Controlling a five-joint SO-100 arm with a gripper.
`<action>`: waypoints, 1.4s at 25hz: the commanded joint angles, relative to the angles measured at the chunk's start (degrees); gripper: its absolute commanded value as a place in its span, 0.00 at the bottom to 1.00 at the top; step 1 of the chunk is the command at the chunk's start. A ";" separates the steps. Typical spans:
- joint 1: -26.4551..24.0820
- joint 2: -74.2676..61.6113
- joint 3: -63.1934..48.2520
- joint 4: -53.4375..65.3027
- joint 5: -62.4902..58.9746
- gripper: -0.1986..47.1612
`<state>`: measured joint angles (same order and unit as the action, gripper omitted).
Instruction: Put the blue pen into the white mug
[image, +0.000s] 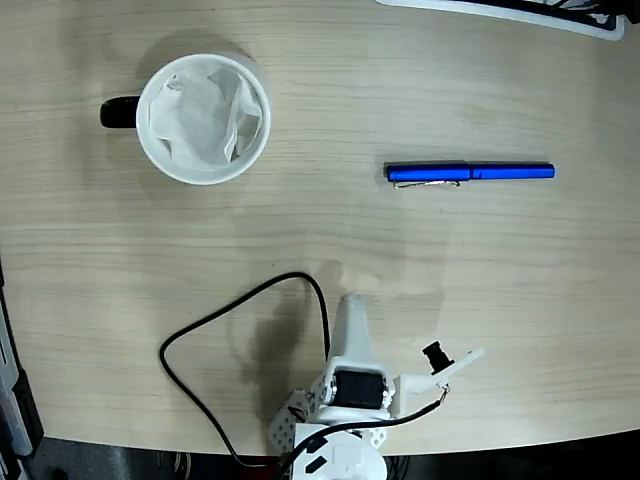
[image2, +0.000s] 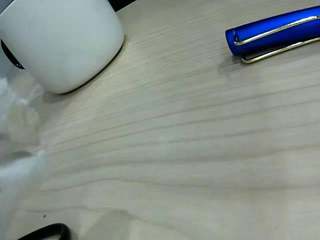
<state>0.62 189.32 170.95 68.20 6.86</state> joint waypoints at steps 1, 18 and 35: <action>0.44 3.78 0.18 2.29 0.53 0.00; 2.11 3.78 0.09 2.29 0.35 0.00; 2.90 3.78 0.09 2.29 0.18 0.00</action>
<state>2.46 189.32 170.95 68.20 6.86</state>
